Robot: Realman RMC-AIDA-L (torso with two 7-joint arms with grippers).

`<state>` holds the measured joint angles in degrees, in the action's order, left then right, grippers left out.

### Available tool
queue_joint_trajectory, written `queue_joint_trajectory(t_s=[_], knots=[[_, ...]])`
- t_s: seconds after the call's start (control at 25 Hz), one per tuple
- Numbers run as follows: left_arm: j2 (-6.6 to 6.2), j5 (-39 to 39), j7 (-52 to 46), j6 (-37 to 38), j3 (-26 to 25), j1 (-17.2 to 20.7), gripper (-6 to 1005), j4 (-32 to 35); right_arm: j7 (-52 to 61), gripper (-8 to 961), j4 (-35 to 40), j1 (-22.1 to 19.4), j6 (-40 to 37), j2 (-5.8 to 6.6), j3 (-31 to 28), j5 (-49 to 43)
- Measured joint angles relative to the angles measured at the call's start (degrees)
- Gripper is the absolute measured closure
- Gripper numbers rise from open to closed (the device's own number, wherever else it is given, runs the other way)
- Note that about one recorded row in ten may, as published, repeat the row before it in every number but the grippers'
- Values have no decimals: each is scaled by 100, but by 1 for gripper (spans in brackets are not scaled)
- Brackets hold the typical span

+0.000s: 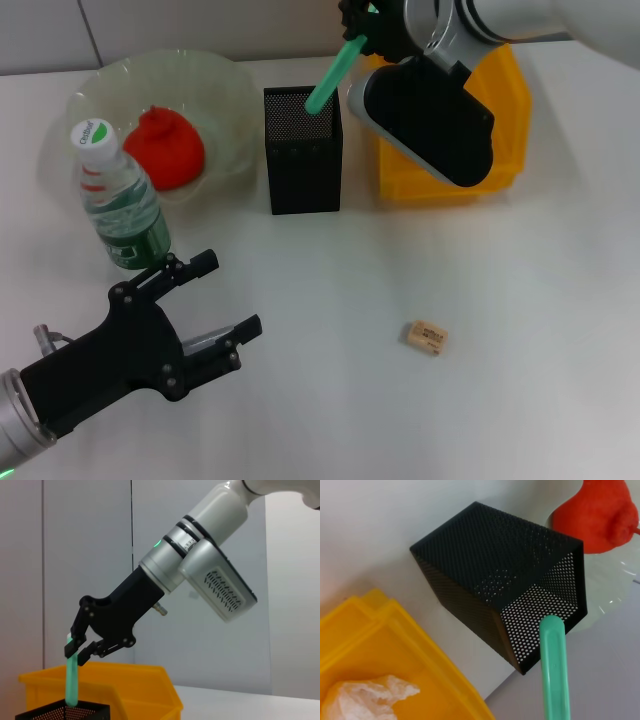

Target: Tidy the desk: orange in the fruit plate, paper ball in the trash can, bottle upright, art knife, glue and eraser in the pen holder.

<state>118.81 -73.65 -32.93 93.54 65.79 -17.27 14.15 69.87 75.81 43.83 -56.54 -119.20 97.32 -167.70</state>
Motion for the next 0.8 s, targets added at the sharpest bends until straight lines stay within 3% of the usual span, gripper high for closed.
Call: queue_joint_trajectory(t_s=[0.8], knots=[[2,0,40,19,-14,7,254,0,-18,789,-442,254,282,-14,289,10]])
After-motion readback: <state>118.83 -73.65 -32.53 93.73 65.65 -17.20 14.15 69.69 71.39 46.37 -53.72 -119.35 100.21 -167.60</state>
